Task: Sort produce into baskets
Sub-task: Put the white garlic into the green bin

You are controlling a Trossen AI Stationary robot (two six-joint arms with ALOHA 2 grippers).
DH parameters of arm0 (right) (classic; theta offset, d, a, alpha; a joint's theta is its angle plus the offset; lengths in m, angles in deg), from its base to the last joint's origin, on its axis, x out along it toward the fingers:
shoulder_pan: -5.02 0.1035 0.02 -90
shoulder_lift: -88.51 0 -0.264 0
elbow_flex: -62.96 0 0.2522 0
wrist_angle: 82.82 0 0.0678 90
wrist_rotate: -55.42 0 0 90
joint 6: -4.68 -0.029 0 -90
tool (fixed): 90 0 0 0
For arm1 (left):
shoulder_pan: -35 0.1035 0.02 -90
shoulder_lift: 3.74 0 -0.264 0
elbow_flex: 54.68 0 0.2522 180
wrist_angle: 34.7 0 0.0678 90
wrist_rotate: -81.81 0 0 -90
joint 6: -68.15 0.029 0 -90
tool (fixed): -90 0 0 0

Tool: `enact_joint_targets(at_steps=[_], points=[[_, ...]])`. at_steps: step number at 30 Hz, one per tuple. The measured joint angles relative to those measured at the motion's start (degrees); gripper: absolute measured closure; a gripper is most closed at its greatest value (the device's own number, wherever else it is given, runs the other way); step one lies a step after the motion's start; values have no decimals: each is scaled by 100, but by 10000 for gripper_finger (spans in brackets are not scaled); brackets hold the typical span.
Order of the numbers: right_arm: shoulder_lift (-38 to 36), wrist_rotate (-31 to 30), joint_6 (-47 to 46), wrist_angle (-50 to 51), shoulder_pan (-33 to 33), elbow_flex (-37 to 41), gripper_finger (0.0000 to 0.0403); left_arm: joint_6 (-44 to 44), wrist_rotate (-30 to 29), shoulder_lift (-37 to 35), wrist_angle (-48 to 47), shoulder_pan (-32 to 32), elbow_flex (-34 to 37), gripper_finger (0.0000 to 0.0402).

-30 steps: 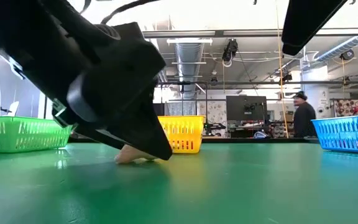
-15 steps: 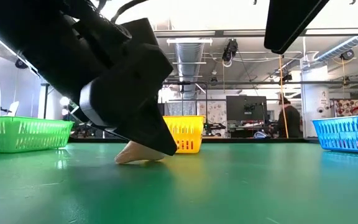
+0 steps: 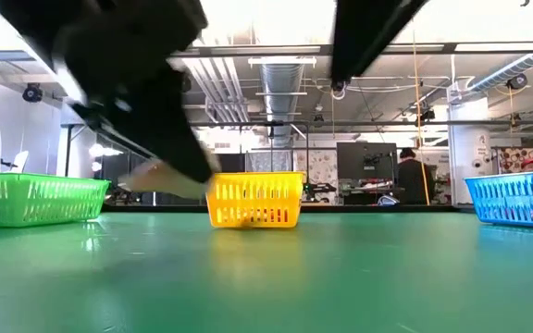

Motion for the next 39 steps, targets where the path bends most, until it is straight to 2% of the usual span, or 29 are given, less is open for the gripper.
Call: enact_joint_targets(at_steps=[8,13,16,20,25,30,36,39], points=[[-2,-733,20,-140,-365,7,158,-1773,16,-921,-3002,-480,0,260],[-7,-793,223,-901,-497,186,161,-2702,-42,-1775,-4486,-858,0,260],[-7,-770,327,-1194,-495,401,161,-2817,-17,-2253,-5290,-825,0,260],[-40,-410,495,-1503,-496,603,161,-2759,384,-2814,-6102,-291,145,260],[-205,-129,425,-1924,-499,908,161,-2293,1251,-3544,-6088,799,769,260],[-221,17,314,-1926,-428,940,161,-2077,1429,-4104,-5708,1729,1619,259],[-337,268,-214,-1685,-366,940,161,-1262,1764,-4542,-3920,2699,2634,259],[-402,266,-546,-1555,-357,940,161,-1102,2054,-4528,-3404,3064,2949,258]])
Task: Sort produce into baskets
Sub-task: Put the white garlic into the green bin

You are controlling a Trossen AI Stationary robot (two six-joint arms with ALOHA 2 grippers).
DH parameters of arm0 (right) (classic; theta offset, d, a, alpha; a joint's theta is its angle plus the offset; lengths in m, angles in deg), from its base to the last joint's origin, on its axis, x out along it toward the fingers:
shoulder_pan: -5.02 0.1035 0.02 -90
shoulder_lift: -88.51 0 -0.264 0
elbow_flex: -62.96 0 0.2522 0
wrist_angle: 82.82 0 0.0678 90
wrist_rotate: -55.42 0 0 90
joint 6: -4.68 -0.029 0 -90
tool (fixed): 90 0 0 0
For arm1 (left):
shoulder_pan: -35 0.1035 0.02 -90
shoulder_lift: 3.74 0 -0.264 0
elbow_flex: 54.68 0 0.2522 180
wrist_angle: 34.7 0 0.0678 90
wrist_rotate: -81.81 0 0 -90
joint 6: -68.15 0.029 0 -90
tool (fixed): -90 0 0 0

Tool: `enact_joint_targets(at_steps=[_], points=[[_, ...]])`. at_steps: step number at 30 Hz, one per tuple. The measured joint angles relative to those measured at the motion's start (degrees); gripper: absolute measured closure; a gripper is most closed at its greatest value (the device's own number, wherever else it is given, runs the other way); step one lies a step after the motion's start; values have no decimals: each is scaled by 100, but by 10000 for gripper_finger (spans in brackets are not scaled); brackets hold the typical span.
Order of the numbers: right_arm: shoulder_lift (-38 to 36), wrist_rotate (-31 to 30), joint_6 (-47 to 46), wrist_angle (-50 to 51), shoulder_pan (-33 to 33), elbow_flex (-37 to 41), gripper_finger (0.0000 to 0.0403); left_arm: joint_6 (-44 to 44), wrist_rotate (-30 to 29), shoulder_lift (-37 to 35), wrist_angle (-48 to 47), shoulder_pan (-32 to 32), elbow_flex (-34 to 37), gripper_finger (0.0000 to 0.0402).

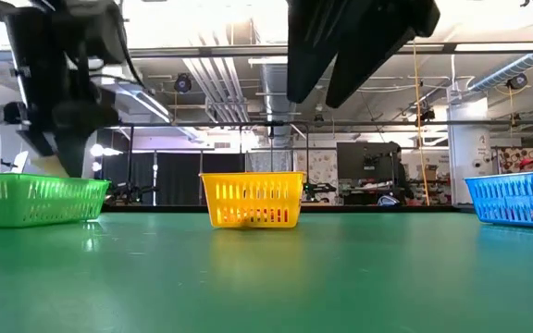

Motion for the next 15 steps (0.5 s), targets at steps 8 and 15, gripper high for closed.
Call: enact_joint_targets(at_steps=[8,15], points=[[-49,-5,-30,142,-19,-2,161,-60,47,295,219,226,166,256],[-140,-139,93,424,-113,-2,161,-159,-116,406,475,115,-136,198]])
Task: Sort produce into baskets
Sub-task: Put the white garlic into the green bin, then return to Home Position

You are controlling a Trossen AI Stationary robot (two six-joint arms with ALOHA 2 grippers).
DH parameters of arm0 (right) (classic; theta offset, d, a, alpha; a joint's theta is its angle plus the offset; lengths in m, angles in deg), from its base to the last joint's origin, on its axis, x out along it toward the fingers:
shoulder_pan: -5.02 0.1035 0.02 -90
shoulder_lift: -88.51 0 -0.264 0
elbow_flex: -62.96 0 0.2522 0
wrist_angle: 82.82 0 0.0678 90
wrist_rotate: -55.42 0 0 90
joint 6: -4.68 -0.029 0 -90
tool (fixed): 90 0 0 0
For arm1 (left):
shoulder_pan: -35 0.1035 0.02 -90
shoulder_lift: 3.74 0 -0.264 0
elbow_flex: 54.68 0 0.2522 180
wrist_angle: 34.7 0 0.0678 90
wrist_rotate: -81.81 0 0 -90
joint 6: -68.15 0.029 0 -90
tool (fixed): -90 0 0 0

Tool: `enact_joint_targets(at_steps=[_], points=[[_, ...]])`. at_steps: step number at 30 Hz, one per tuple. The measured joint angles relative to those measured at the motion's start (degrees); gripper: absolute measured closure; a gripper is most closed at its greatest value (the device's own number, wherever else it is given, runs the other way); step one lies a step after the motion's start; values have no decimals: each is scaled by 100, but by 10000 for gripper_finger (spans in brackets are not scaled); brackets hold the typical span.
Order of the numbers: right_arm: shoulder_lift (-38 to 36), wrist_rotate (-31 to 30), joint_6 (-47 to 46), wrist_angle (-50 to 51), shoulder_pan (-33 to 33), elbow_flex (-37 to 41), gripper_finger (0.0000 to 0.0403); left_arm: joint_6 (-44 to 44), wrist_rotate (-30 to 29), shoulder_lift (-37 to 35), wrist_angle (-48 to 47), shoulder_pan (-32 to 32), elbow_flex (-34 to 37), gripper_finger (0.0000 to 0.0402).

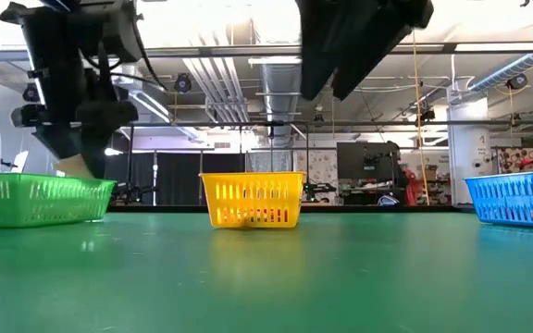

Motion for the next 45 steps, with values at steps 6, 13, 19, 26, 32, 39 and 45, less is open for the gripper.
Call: enact_joint_targets(at_steps=[6,13,19,26,32,39,45], points=[[-682,-549,44,1316,15,-146,161,536,-4,-189,-405,-106,-360,131],[-2141,-1388,359,1092,91,-21,161,938,-62,-1050,-642,-213,-733,110],[-2970,-1514,723,604,150,905,167,1264,-399,-2235,244,-581,-738,117],[-3841,-783,2154,-2927,166,3566,230,2881,-532,-3418,2641,-1334,-11,123],[-3943,1419,4816,-7095,-203,5373,304,3374,-530,-3758,2807,-1369,219,123],[-4142,1577,5691,-6687,-758,5454,356,3357,-529,-3722,2849,-1369,-3,123],[-4124,1318,5776,-6941,-1027,5265,364,4493,-592,-3799,2946,-1364,-62,123]])
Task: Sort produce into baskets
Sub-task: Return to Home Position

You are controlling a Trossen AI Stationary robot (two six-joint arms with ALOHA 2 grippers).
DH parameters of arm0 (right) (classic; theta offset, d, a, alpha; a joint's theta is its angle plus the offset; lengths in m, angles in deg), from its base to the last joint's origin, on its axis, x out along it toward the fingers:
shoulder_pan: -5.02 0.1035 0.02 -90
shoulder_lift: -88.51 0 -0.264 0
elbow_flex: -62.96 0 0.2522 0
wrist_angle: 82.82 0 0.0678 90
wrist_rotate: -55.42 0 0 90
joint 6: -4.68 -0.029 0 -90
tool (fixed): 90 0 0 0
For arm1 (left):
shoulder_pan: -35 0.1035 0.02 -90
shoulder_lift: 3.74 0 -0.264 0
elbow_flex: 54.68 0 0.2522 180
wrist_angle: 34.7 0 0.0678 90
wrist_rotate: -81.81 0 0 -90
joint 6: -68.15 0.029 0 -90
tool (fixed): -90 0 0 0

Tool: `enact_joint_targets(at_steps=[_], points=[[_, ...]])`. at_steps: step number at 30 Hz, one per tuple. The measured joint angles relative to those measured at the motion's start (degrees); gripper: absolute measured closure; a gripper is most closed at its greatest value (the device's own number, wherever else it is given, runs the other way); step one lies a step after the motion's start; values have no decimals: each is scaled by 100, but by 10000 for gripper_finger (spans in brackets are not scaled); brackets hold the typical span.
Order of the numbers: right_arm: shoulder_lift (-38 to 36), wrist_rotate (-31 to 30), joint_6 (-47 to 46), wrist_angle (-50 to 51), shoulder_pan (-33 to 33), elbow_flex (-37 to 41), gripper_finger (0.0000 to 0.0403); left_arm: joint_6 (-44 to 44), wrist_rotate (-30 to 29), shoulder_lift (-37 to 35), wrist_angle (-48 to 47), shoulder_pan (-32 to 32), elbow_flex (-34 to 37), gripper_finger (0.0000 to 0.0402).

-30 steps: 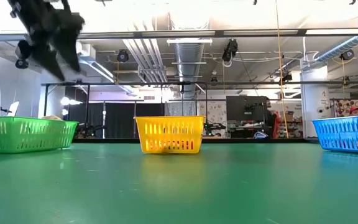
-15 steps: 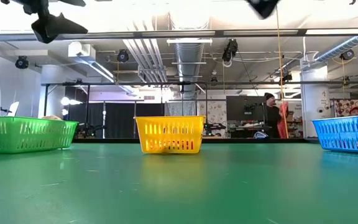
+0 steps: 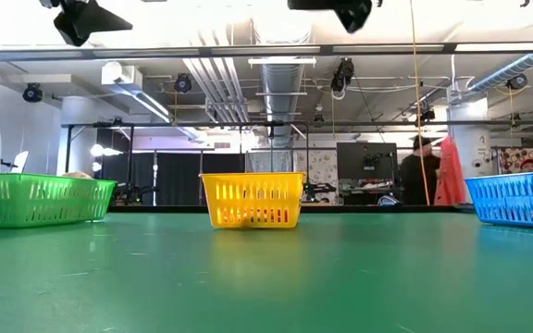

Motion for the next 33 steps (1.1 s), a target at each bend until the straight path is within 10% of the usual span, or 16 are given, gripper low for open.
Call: enact_joint_targets(at_steps=[10,18,26,33], points=[[-3,-97,-1564,-37,-663,-731,365,402,-85,-13,22,1,102,123],[0,-18,-799,-50,-1003,-1575,365,390,-81,-328,-494,0,190,123],[0,4565,694,40,-1929,-1318,365,1004,358,-1228,-318,2,781,123],[-516,3296,428,433,-2017,-450,365,1457,863,-2053,612,1,1712,123]])
